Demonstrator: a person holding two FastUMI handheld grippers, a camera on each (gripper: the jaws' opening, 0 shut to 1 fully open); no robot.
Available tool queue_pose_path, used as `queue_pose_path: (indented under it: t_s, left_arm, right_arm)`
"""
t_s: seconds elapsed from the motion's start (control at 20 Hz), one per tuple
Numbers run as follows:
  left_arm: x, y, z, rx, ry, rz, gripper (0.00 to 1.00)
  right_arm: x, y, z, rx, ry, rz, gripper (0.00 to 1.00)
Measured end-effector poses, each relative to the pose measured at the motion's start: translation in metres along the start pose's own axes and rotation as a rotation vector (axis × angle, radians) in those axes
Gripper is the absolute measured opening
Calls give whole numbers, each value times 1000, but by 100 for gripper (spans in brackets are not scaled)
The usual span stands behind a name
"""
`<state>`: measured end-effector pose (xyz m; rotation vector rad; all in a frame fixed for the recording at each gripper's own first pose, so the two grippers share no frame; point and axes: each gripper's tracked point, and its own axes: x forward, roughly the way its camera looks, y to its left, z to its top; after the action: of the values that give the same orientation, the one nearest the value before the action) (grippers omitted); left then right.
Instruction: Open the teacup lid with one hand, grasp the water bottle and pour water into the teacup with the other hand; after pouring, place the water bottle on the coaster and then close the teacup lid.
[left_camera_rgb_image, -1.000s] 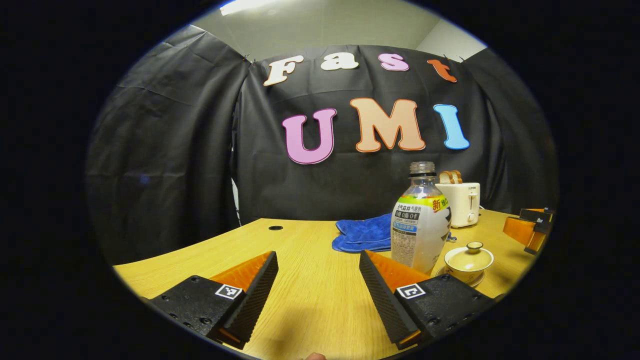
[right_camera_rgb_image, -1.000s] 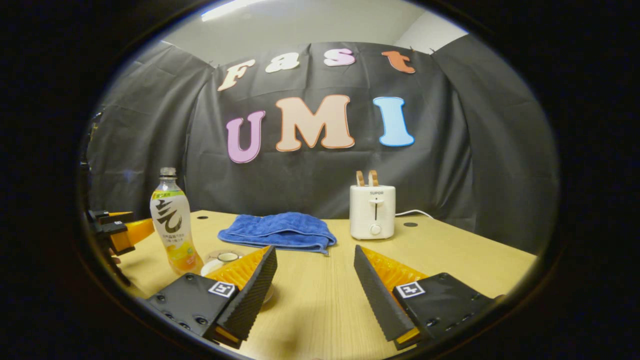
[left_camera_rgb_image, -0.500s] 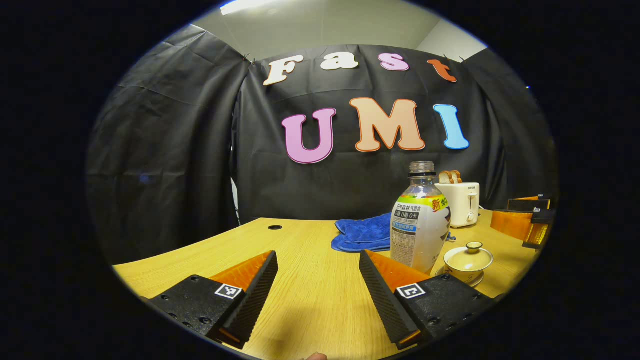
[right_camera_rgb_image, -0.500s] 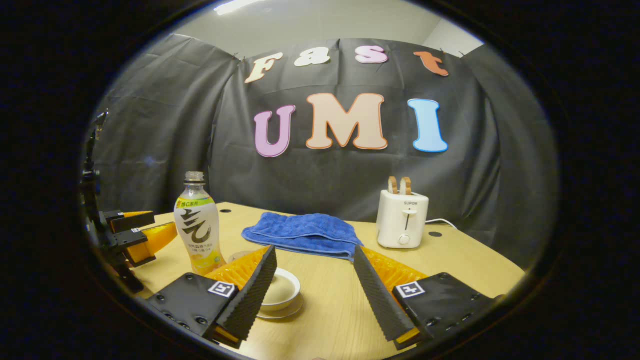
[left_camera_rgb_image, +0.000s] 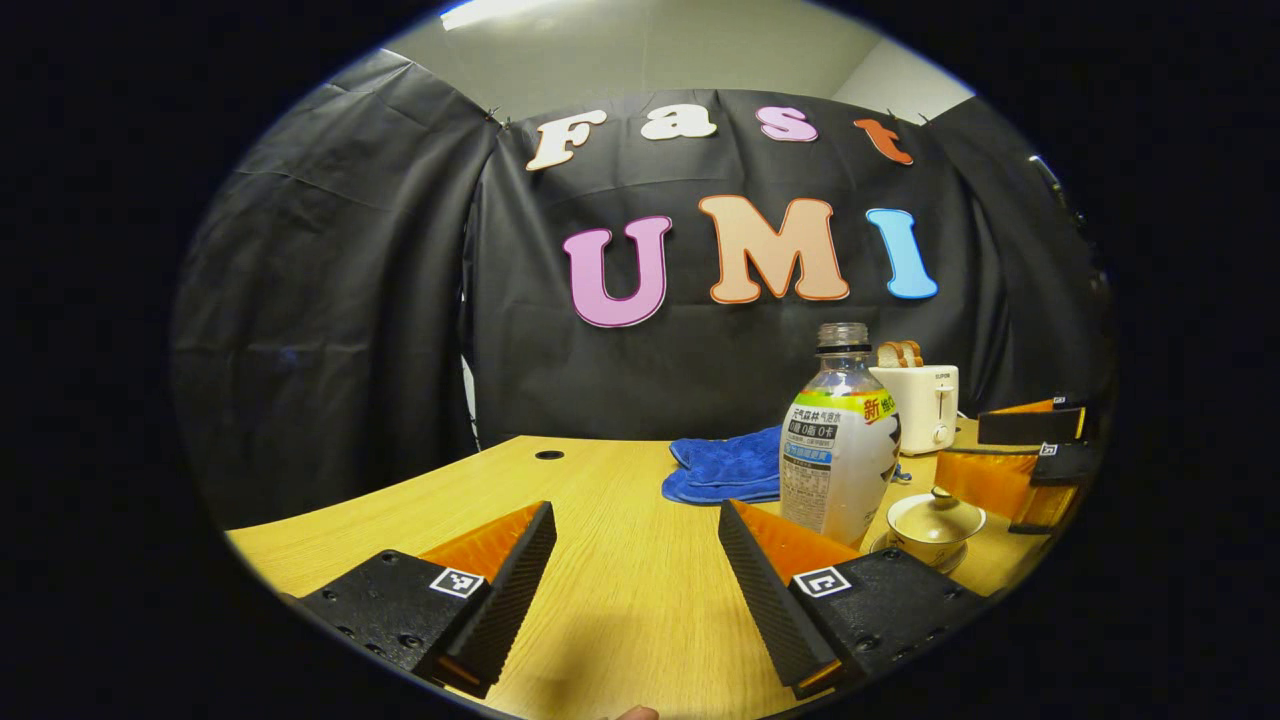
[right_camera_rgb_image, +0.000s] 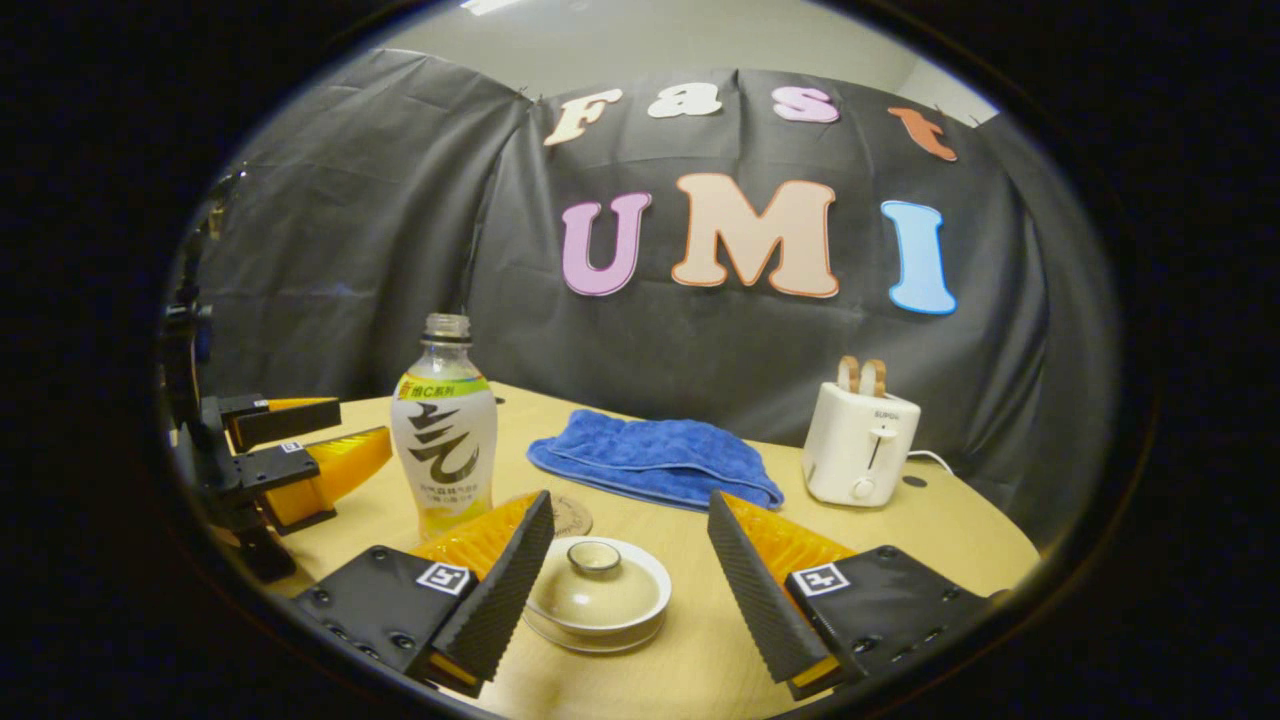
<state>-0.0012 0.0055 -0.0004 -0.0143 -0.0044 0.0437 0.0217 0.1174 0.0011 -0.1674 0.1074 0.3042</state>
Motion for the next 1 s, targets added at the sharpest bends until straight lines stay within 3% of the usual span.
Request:
queue_pose_path:
  t_s: [0.1,0.2,0.35,0.7,0.8,0.9,0.95,1.0]
  left_arm:
    - [0,0,0,-1,0,-3,96]
    - [0,0,0,-1,0,-5,96]
    - [0,0,1,-1,0,-5,96]
    - [1,0,0,-1,1,-6,96]
    - [0,0,1,-1,1,-6,95]
    - [0,0,1,-2,1,-6,96]
    - [1,1,0,-3,1,-6,96]
    - [0,0,0,-3,2,-6,96]
  right_arm:
    - [3,2,-8,-2,30,2,100]
    - [7,6,-18,3,64,19,94]
    - [9,12,-28,-6,98,37,100]
    - [10,21,-29,-25,97,53,65]
    - [11,21,-30,-15,104,54,70]
    - [13,21,-32,-9,106,51,59]
    - [14,20,-32,-19,104,50,47]
    - [13,20,-31,-37,98,47,45]
